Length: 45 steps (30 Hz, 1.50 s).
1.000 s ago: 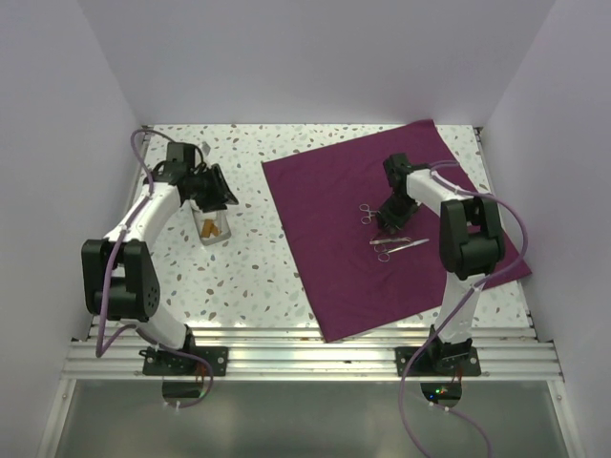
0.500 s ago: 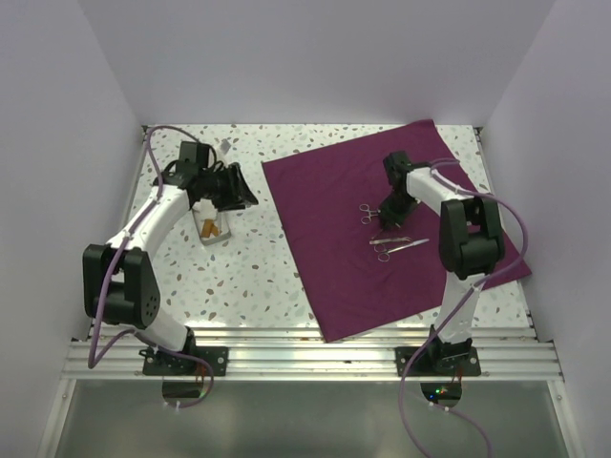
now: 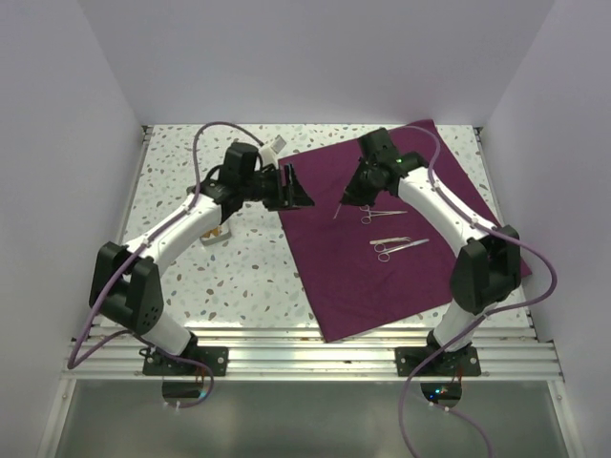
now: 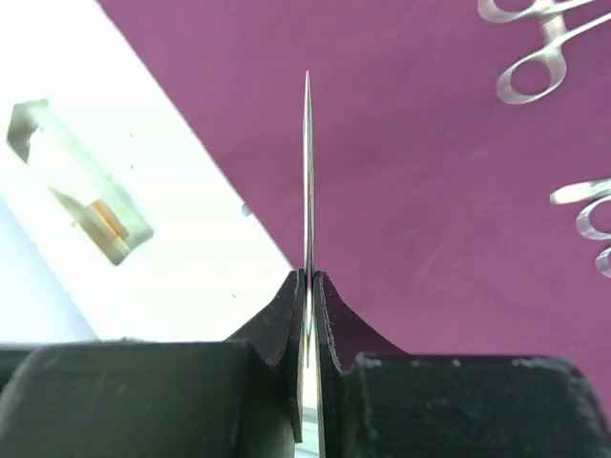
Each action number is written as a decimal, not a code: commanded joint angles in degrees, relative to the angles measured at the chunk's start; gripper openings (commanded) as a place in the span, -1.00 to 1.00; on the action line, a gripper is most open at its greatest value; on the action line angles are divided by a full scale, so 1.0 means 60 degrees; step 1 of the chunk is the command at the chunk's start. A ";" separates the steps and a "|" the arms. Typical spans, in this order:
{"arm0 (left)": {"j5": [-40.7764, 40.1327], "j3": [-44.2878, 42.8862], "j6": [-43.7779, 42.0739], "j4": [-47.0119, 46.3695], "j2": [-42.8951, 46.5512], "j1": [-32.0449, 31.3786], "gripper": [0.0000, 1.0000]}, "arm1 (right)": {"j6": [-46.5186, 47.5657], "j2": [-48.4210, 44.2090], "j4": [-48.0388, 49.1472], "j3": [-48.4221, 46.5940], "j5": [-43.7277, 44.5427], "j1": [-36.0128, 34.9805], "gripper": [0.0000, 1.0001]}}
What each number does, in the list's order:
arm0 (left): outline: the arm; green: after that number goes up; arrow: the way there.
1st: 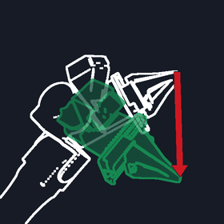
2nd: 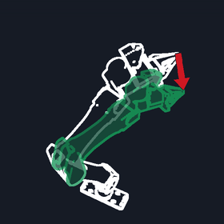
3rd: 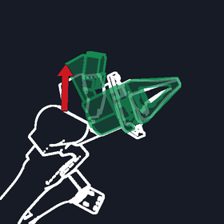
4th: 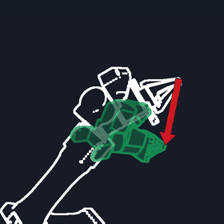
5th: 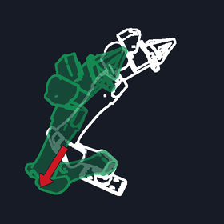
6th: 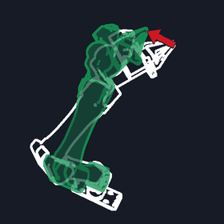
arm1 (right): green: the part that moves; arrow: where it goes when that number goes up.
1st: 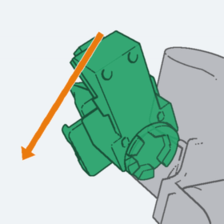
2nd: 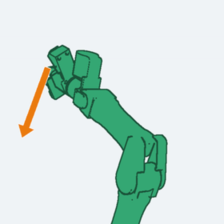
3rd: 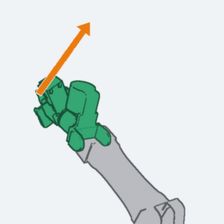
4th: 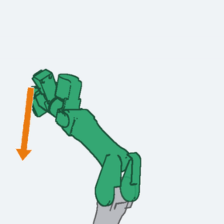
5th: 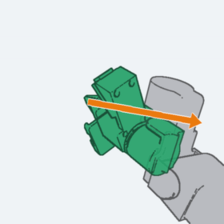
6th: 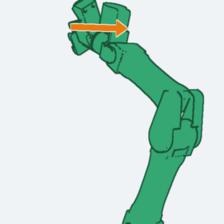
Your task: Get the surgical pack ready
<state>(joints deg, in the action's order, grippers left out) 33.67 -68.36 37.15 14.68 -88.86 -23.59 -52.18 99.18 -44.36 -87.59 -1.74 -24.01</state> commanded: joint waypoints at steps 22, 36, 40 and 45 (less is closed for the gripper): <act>0.0129 -0.0531 0.1089 -0.1273 -0.1377 -0.1195 -0.08 | -0.1059 -0.1149 0.0699 0.0419 -0.1732 -0.0642 -1.00; 0.0936 -0.0267 0.1544 -0.2124 -0.1435 -0.1209 -0.19 | -0.0854 -0.0841 0.0728 0.0302 -0.1790 -0.0730 -1.00; 0.0951 -0.0296 0.1441 -0.1803 -0.1582 -0.1224 -0.58 | -0.0883 -0.0812 0.0816 0.0229 -0.1820 -0.0730 -1.00; 0.0617 -0.0501 0.1062 -0.1132 -0.1640 -0.1136 -1.00 | -0.0722 -0.0651 0.0597 0.0009 -0.1718 -0.0744 -0.78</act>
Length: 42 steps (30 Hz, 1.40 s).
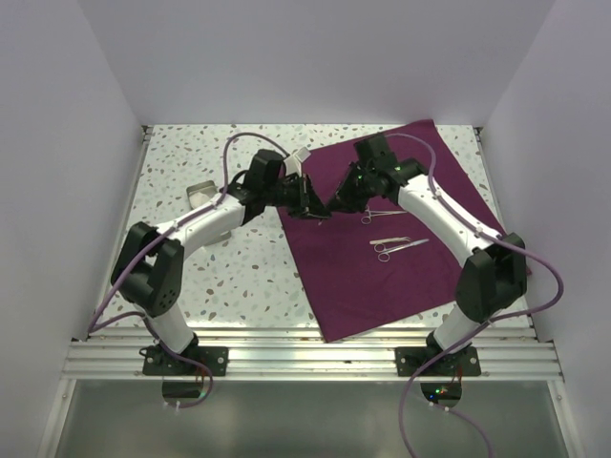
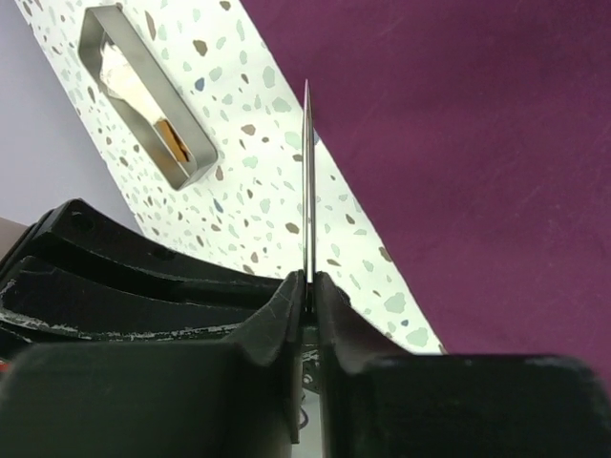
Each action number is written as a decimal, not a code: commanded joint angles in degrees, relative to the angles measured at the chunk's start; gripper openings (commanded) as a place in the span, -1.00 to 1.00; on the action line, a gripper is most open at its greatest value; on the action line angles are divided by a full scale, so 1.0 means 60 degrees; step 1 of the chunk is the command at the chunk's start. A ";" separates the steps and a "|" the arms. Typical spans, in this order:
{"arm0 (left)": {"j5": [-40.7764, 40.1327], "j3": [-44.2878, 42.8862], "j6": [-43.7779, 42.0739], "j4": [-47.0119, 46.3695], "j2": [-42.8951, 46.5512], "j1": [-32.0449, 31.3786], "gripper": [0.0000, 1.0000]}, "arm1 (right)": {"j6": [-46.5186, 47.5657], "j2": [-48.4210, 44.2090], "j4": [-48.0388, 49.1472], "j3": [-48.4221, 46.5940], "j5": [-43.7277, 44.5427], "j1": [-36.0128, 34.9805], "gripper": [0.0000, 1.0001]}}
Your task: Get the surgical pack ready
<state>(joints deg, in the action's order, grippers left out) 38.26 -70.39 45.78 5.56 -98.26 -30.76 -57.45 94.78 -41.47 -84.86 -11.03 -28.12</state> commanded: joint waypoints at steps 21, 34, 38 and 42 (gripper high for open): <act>-0.8001 0.0248 -0.2723 0.4523 0.0645 0.4394 -1.00 | 0.2120 -0.0227 -0.1892 0.1634 0.2482 0.2943 0.21; -0.7842 -0.0075 -0.2796 0.4332 -0.0192 0.4805 -0.04 | 0.0860 0.1399 -0.0485 0.1854 0.2717 0.2943 0.07; -0.7608 -0.0338 -0.2825 0.4667 0.0101 0.4805 0.17 | 0.0581 0.1678 -0.0500 0.1838 0.2775 0.2929 0.06; -0.6819 -0.0412 -0.2664 0.4815 0.0657 0.4805 0.20 | 0.0318 0.1795 -0.0369 0.1912 0.3024 0.2943 0.01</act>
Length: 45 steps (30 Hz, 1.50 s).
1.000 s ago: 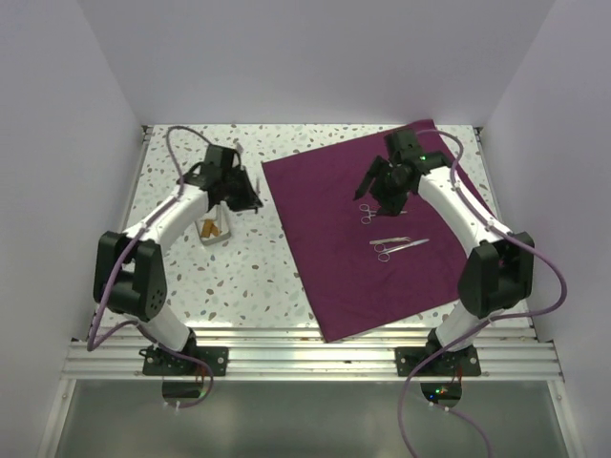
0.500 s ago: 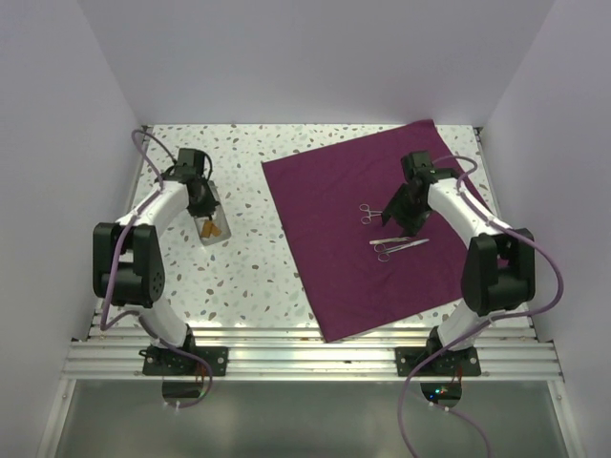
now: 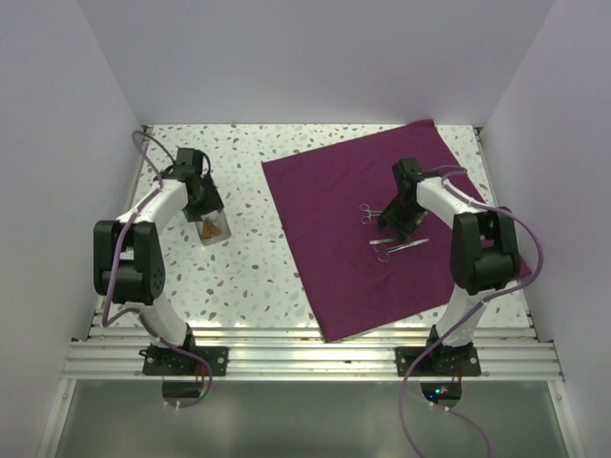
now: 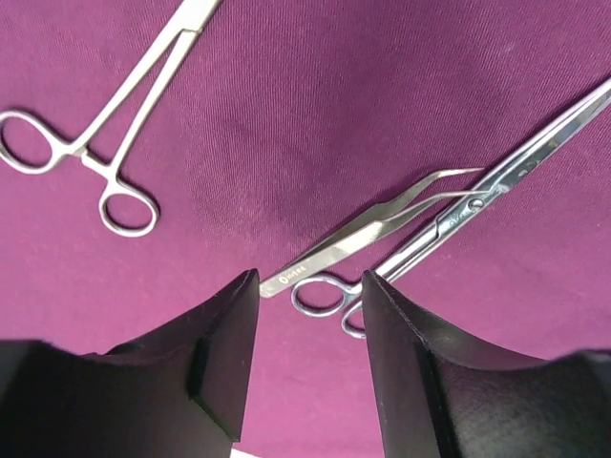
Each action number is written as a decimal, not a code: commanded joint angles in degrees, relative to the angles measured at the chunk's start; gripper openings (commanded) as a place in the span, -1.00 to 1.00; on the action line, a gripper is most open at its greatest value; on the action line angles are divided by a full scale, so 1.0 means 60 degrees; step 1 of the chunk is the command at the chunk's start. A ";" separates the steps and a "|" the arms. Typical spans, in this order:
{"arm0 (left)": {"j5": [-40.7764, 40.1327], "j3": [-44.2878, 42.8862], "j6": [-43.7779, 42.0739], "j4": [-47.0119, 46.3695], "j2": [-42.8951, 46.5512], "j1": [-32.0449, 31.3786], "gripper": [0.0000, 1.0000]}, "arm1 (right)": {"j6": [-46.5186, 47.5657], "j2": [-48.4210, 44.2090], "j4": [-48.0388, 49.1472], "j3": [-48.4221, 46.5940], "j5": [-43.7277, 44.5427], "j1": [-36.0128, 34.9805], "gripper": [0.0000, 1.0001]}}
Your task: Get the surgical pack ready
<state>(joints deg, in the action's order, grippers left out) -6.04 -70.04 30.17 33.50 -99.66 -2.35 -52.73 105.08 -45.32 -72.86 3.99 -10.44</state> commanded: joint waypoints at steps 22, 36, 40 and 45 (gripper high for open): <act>0.3377 -0.0586 -0.0135 -0.0481 0.2474 -0.1321 0.27 | -0.0559 0.0037 0.0083 -0.0935 0.0640 -0.0223 -1.00; 0.7057 0.0292 0.1401 -0.4088 0.1537 -0.3606 0.47 | 0.0557 -0.2116 0.2147 -0.1436 -0.3389 -0.2698 -1.00; 0.7334 0.0408 0.1621 -0.4278 0.1477 -0.3885 0.44 | 0.0132 -0.2439 0.2397 -0.1582 -0.3521 -0.3138 -1.00; 0.7657 0.0613 0.1709 -0.4455 0.1507 -0.4076 0.33 | -0.0103 -0.2600 0.2529 -0.1626 -0.3624 -0.3329 -1.00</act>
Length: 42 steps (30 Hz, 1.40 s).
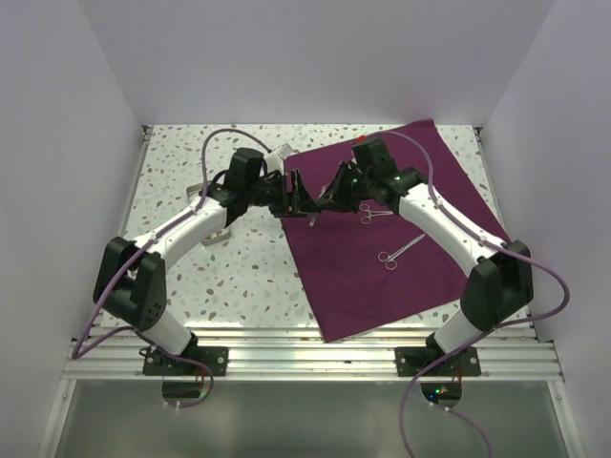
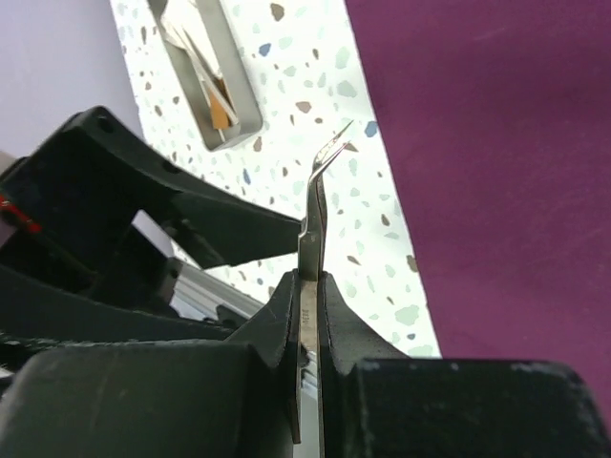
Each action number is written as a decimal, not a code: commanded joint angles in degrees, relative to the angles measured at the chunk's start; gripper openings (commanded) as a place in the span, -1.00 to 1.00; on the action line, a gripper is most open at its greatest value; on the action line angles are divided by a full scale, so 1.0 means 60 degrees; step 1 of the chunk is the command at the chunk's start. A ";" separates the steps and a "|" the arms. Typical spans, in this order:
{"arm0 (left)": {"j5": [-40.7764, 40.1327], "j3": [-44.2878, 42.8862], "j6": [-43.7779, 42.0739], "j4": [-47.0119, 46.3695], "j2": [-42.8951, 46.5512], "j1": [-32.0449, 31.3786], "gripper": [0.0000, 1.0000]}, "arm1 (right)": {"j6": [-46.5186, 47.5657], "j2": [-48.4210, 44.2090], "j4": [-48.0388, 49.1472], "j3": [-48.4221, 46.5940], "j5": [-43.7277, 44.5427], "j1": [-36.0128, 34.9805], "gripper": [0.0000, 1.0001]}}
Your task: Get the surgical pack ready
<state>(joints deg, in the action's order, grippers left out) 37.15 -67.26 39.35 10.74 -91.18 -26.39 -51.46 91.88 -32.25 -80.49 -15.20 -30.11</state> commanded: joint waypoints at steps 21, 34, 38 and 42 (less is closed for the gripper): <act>-0.4969 -0.0771 -0.2398 0.3597 -0.0257 0.2770 -1.00 | 0.0842 0.0200 -0.3193 -0.0224 0.2764 0.2043 0.10; -0.6469 -0.1561 -0.2472 0.3849 -0.2425 0.4384 -0.83 | 0.1648 0.1196 -0.3443 0.0466 0.4041 0.3582 0.01; -0.6469 -0.1534 -0.2370 0.3850 -0.2397 0.4384 -0.28 | 0.1517 0.1518 -0.3458 0.0626 0.4306 0.3626 -0.08; -0.6499 -0.1285 -0.2223 0.3790 -0.1667 0.4384 0.06 | 0.1385 0.1957 -0.3253 0.0831 0.4028 0.3626 -0.14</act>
<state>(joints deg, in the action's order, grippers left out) -0.54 -74.04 25.78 33.98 -105.93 -0.49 -42.81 102.02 -51.59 -76.38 7.97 -8.34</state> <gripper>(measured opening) 0.508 0.439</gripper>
